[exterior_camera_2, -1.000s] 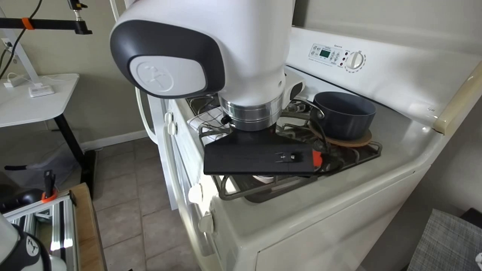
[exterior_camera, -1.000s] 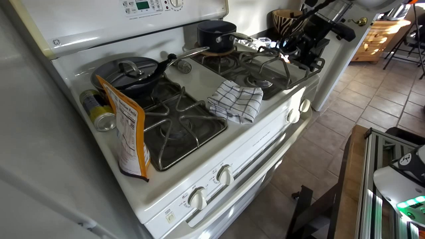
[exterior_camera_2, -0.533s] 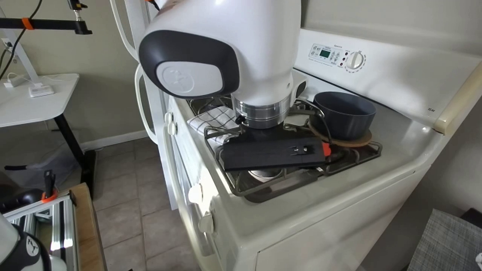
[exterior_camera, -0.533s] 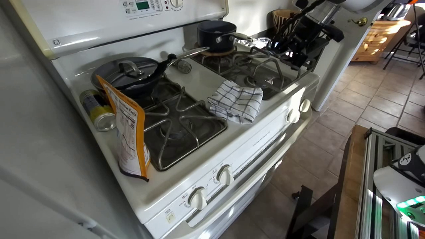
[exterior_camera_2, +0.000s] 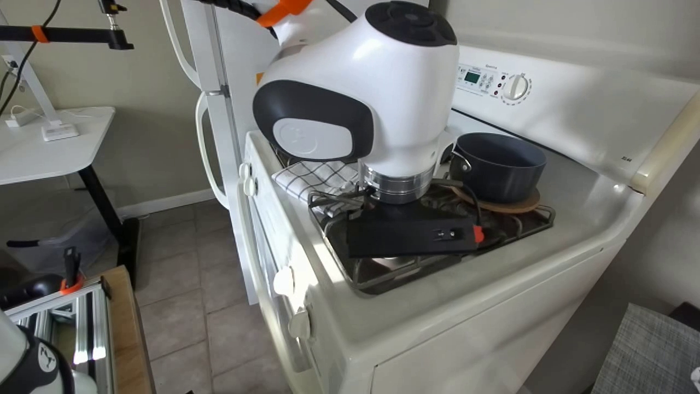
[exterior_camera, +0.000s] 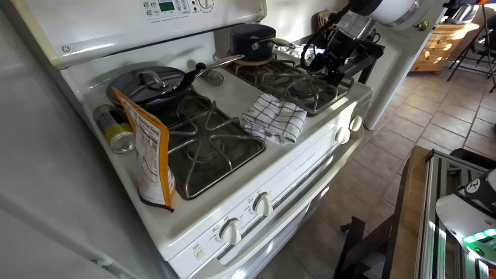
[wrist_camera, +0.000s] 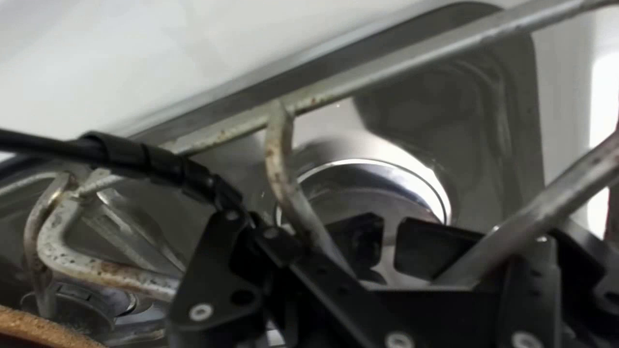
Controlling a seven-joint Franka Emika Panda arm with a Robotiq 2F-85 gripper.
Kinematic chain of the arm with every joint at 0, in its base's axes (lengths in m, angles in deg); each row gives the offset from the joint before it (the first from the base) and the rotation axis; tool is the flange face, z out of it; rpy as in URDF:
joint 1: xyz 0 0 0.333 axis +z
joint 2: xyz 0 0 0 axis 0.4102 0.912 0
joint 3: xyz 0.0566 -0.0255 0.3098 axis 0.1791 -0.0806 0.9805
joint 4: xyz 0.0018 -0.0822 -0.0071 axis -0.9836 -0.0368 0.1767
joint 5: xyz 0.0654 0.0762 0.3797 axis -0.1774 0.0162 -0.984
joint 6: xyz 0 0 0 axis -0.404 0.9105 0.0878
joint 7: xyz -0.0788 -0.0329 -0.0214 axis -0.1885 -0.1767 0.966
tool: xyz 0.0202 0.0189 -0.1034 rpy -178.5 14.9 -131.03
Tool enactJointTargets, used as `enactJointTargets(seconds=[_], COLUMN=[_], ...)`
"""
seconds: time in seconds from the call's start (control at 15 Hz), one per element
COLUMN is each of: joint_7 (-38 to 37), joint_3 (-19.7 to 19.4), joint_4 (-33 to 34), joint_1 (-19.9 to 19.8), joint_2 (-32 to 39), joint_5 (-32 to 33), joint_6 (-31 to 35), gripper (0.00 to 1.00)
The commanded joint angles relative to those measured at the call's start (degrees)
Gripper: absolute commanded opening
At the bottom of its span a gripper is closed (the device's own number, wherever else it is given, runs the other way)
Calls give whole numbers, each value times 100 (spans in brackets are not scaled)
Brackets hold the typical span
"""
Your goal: Put the stove cover on the stove plate in the front right
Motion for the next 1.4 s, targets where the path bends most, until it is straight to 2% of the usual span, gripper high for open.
enactJointTargets(seconds=[0.0, 0.53, 1.13, 1.2, 1.27, 1.33], joint_7=[163, 185, 213, 161, 180, 187], joint_3=[308, 589, 714, 707, 702, 698], joint_4=[320, 388, 361, 328, 320, 322], joint_1=[-286, -624, -729, -729, -747, -764], joint_2=[213, 425, 471, 441, 400, 357], joint_5=[-296, -50, -19, 110, 143, 166], joint_6=[-82, -44, -55, -37, -82, -128], gripper=[0, 0, 0, 25, 27, 33])
